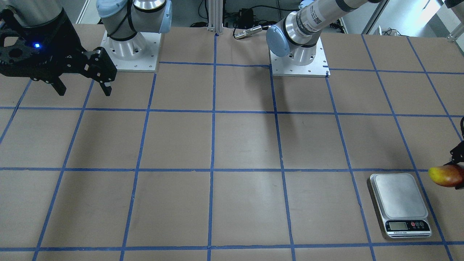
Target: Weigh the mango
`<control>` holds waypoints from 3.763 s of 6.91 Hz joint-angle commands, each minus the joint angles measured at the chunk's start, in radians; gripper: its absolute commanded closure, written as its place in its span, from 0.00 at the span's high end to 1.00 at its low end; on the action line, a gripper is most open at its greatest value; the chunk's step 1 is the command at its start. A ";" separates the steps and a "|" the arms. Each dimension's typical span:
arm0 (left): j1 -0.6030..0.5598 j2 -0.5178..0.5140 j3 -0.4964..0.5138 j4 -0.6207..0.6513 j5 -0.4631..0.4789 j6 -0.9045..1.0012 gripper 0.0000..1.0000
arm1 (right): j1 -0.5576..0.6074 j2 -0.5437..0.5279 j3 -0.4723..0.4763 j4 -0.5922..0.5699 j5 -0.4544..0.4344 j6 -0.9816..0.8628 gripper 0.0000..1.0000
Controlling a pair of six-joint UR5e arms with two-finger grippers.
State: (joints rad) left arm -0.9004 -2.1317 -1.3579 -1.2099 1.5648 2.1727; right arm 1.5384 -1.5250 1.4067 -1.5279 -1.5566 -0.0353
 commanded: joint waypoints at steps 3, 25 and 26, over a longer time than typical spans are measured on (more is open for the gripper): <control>-0.115 -0.048 -0.006 0.004 -0.051 -0.137 0.12 | -0.001 0.000 0.000 0.000 0.000 0.000 1.00; -0.357 0.607 -0.164 -0.579 -0.042 -1.608 1.00 | 0.000 0.000 0.000 0.000 0.001 0.000 1.00; -0.446 0.595 -0.162 -0.536 -0.043 -1.749 1.00 | 0.000 0.000 0.000 0.000 0.000 0.000 1.00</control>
State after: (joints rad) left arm -1.2406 -1.5258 -1.5211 -1.7797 1.5225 0.6012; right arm 1.5386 -1.5248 1.4067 -1.5278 -1.5560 -0.0353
